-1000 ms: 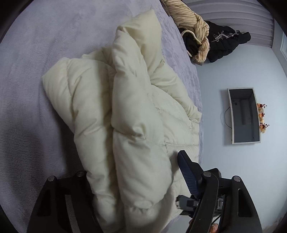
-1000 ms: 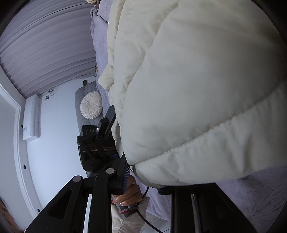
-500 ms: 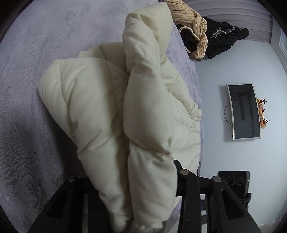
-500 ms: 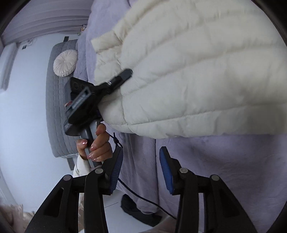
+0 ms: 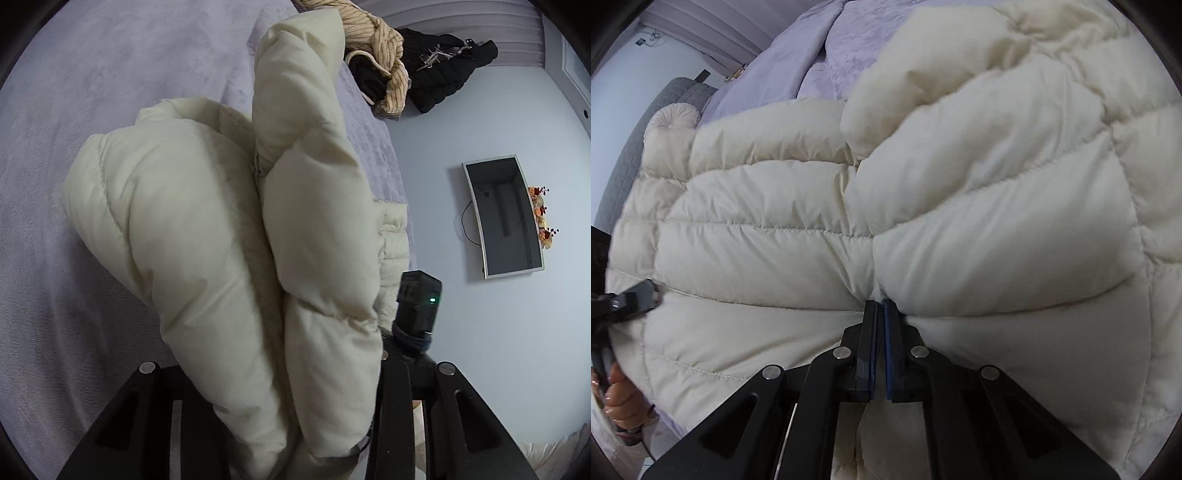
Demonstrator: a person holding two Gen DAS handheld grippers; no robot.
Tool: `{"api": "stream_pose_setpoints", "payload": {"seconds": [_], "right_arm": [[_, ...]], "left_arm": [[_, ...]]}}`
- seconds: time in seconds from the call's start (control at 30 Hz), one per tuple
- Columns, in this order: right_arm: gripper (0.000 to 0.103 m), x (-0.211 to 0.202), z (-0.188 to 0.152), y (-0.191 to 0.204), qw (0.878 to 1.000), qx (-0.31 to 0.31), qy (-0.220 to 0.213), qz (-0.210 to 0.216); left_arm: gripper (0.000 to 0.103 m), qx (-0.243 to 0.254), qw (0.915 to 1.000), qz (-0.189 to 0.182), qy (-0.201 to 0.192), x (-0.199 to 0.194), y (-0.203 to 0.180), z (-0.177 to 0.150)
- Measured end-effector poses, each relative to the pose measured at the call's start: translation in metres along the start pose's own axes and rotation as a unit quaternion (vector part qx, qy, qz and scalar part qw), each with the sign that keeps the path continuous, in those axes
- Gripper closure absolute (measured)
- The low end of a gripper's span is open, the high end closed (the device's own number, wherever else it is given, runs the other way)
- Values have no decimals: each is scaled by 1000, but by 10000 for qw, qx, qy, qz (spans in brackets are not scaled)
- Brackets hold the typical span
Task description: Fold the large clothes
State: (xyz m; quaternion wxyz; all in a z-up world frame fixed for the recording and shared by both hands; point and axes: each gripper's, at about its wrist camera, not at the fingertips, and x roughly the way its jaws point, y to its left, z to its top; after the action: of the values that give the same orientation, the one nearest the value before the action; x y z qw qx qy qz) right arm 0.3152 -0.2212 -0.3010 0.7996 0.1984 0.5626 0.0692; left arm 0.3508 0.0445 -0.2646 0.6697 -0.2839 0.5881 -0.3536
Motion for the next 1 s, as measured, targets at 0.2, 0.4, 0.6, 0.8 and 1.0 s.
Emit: {"api": "stream_pose_setpoints", "payload": {"seconds": [0.2, 0.4, 0.6, 0.8, 1.0], "right_arm": [[102, 2, 4, -15, 9992, 185, 27, 351], [102, 3, 7, -28, 9979, 324, -25, 555], [103, 4, 9, -45, 9942, 554, -56, 918], [103, 1, 17, -62, 9869, 892, 76, 1344], [99, -55, 26, -59, 9939, 670, 208, 854]], "left_arm": [[63, 444, 9990, -74, 82, 13, -54, 2], [63, 808, 9964, 47, 246, 29, -91, 0], [63, 875, 9955, 112, 346, 52, -114, 7], [63, 935, 9948, 278, 301, 68, -126, 4], [63, 942, 9938, 492, 324, 72, -131, 8]]}}
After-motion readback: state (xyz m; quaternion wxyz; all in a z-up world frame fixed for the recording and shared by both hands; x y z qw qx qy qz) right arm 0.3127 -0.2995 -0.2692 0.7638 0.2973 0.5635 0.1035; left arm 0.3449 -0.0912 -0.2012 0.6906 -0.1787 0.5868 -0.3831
